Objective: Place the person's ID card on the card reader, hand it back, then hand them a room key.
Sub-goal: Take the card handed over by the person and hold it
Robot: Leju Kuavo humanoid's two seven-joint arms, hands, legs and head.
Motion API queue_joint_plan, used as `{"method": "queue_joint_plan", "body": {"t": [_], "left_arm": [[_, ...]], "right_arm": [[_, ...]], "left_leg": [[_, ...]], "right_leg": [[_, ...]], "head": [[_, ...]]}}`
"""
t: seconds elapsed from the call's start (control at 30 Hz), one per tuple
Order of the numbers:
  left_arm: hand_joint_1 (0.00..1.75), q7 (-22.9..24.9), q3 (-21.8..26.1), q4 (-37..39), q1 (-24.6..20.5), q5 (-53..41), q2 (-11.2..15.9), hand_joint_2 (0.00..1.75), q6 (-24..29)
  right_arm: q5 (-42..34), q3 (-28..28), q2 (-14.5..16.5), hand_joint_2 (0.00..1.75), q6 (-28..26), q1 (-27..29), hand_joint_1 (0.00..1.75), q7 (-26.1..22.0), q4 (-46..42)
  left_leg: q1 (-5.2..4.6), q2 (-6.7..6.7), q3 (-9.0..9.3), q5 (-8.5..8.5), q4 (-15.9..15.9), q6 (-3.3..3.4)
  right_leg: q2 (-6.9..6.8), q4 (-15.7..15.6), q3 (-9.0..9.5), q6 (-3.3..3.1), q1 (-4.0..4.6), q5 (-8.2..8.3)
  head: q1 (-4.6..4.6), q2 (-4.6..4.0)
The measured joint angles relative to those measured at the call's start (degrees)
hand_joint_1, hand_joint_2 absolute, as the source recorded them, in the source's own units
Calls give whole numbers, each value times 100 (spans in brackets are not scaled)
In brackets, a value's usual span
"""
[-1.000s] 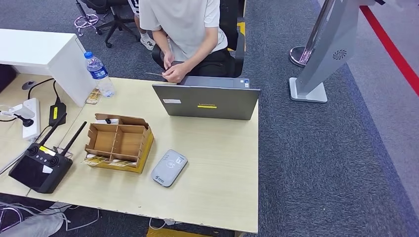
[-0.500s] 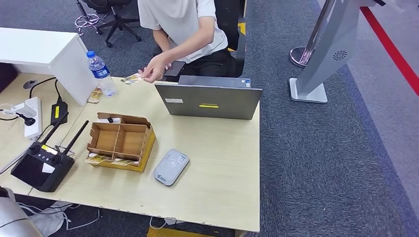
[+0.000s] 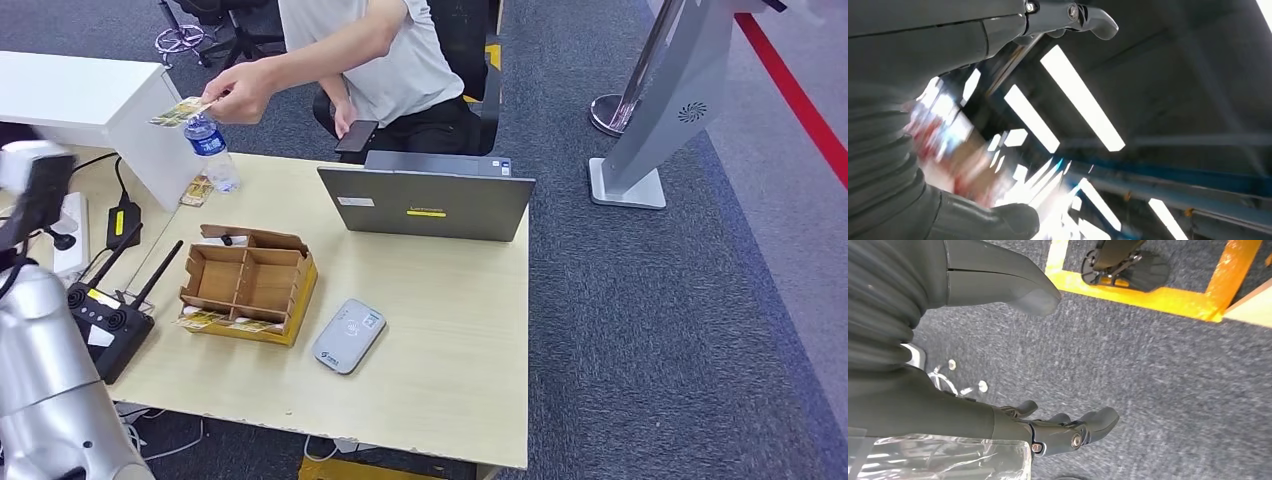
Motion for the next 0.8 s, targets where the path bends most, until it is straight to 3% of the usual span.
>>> {"method": "queue_joint_plan", "body": {"t": [0.03,0.1,0.17,0.2,0.33,0.6,0.73,0.8], "left_arm": [[0,564,-392,290,-349,-1206,91,175,-67],[0,1696,-1246,1295,-1264,-2481,212,175,-881],[0,2536,-2082,2419,-2119,-2706,246,175,-1583],[0,2754,-2406,2884,-2427,-2696,248,175,-1688],[0,2958,-3149,4108,-3033,-2666,269,175,-1567],[0,2965,-3604,5069,-3302,-2518,428,175,-1432],[175,2952,-3665,5211,-3311,-2493,444,175,-1442],[175,2919,-3687,5264,-3310,-2467,446,175,-1451]], "right_arm": [[21,21,15,175,7,-26,0,32,-1],[22,41,47,175,31,-65,0,57,-2],[18,49,69,175,68,-94,0,57,-4],[21,53,77,175,85,-99,0,61,-4],[49,65,102,175,102,-69,0,103,-3],[52,67,109,175,102,-39,0,110,-1],[49,67,109,175,102,-24,0,107,-1],[47,67,109,175,99,-13,0,107,-1]], "left_leg": [[-2,-2,-4,7,2,3],[-3,-4,-26,25,4,6],[-4,7,-53,46,2,6],[-6,22,-61,53,2,5],[-14,86,-63,52,2,7],[-10,84,-72,51,-2,7],[-10,77,-74,52,-2,7],[-11,73,-76,52,-2,7]], "right_leg": [[-3,0,-5,4,0,7],[-7,1,-17,6,-1,30],[4,3,-35,5,-1,61],[20,5,-43,7,-3,72],[89,7,-66,6,-13,88],[87,7,-79,4,-15,85],[83,7,-78,6,-15,83],[80,7,-78,6,-15,83]], "head": [[1,0],[1,0],[6,0],[4,0],[10,0],[8,0],[8,0],[8,0]]}}
